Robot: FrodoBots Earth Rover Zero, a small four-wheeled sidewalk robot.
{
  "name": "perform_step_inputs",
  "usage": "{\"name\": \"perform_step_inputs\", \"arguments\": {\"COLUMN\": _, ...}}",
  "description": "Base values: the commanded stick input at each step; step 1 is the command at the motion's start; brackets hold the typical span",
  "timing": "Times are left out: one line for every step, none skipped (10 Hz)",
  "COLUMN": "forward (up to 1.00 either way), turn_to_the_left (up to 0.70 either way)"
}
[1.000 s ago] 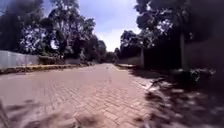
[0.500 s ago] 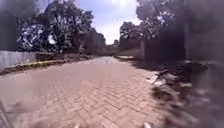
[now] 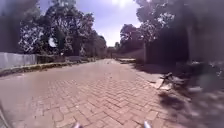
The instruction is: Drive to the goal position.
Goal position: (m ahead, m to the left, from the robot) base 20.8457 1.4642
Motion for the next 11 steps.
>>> {"name": "perform_step_inputs", "arguments": {"forward": 0.70, "turn_to_the_left": -0.32}}
{"name": "perform_step_inputs", "arguments": {"forward": 0.70, "turn_to_the_left": -0.21}}
{"name": "perform_step_inputs", "arguments": {"forward": 0.70, "turn_to_the_left": -0.07}}
{"name": "perform_step_inputs", "arguments": {"forward": 0.70, "turn_to_the_left": 0.00}}
{"name": "perform_step_inputs", "arguments": {"forward": 0.70, "turn_to_the_left": 0.00}}
{"name": "perform_step_inputs", "arguments": {"forward": 0.70, "turn_to_the_left": 0.00}}
{"name": "perform_step_inputs", "arguments": {"forward": 0.70, "turn_to_the_left": 0.00}}
{"name": "perform_step_inputs", "arguments": {"forward": 0.70, "turn_to_the_left": 0.00}}
{"name": "perform_step_inputs", "arguments": {"forward": 0.70, "turn_to_the_left": 0.00}}
{"name": "perform_step_inputs", "arguments": {"forward": 0.70, "turn_to_the_left": 0.00}}
{"name": "perform_step_inputs", "arguments": {"forward": 0.70, "turn_to_the_left": 0.00}}
